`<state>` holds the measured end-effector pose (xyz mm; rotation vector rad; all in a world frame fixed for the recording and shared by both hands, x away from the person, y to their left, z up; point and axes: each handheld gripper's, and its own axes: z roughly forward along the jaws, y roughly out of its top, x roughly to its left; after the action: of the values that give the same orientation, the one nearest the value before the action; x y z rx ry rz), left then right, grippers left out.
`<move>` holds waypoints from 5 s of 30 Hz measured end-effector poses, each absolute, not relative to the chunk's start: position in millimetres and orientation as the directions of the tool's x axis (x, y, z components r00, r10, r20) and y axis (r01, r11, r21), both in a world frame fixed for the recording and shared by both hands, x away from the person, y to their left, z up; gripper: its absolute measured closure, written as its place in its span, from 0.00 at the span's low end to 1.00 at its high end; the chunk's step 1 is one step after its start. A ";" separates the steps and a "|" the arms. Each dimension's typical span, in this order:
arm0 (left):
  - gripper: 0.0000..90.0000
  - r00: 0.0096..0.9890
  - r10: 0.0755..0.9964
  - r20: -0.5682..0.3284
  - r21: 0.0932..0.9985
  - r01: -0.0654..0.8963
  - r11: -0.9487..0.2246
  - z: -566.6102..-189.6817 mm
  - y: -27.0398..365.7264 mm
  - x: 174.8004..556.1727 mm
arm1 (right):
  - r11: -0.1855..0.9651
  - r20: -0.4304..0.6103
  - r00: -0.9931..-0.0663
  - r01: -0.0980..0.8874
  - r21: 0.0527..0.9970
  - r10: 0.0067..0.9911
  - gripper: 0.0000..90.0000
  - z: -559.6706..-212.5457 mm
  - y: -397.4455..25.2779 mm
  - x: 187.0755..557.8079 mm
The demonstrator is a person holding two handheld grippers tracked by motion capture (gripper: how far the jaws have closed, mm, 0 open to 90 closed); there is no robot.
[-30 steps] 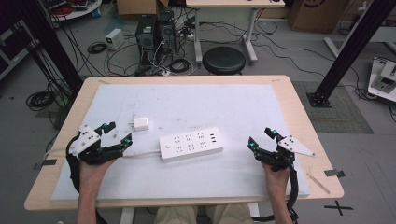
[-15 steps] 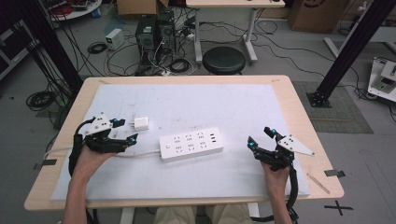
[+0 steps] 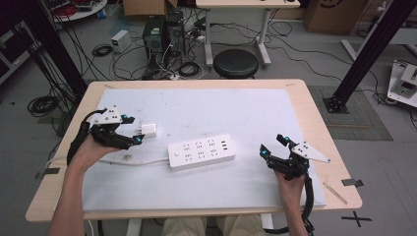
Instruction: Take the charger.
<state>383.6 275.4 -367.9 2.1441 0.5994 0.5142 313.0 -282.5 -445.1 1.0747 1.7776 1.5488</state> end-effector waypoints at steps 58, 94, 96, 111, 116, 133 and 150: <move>0.38 0.919 0.389 0.062 0.610 0.273 -0.744 -430.2 261.7 477.3 | 0.075 0.061 -0.527 0.233 0.970 0.847 0.23 -445.8 -277.6 315.5; 0.47 0.856 0.512 0.074 0.650 0.348 -0.676 -415.3 261.7 460.2 | 0.070 0.072 -0.534 0.242 0.968 0.843 0.23 -446.2 -277.3 316.1; 0.47 0.845 0.528 0.079 0.657 0.354 -0.666 -412.0 261.4 455.6 | 0.065 0.080 -0.534 0.248 0.966 0.842 0.23 -446.0 -276.6 315.5; 0.47 0.772 0.628 0.095 0.686 0.406 -0.603 -394.5 245.7 427.9 | 0.066 0.082 -0.537 0.251 0.966 0.840 0.23 -446.1 -276.6 315.7; 0.47 0.756 0.647 0.097 0.690 0.417 -0.591 -393.0 238.5 419.5 | 0.064 0.081 -0.538 0.245 0.967 0.839 0.23 -445.9 -276.7 315.4; 0.47 0.727 0.675 0.131 0.717 0.400 -0.570 -380.4 222.5 395.1 | 0.059 0.088 -0.536 0.251 0.966 0.840 0.23 -446.1 -276.9 315.7; 0.47 0.693 0.710 0.122 0.769 0.387 -0.509 -386.4 210.9 362.1 | 0.063 0.089 -0.537 0.259 0.964 0.839 0.23 -446.6 -275.4 316.7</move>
<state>362.1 210.9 -386.4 2.1552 0.8352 0.5563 316.7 -275.4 -446.6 1.0914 1.8414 1.4959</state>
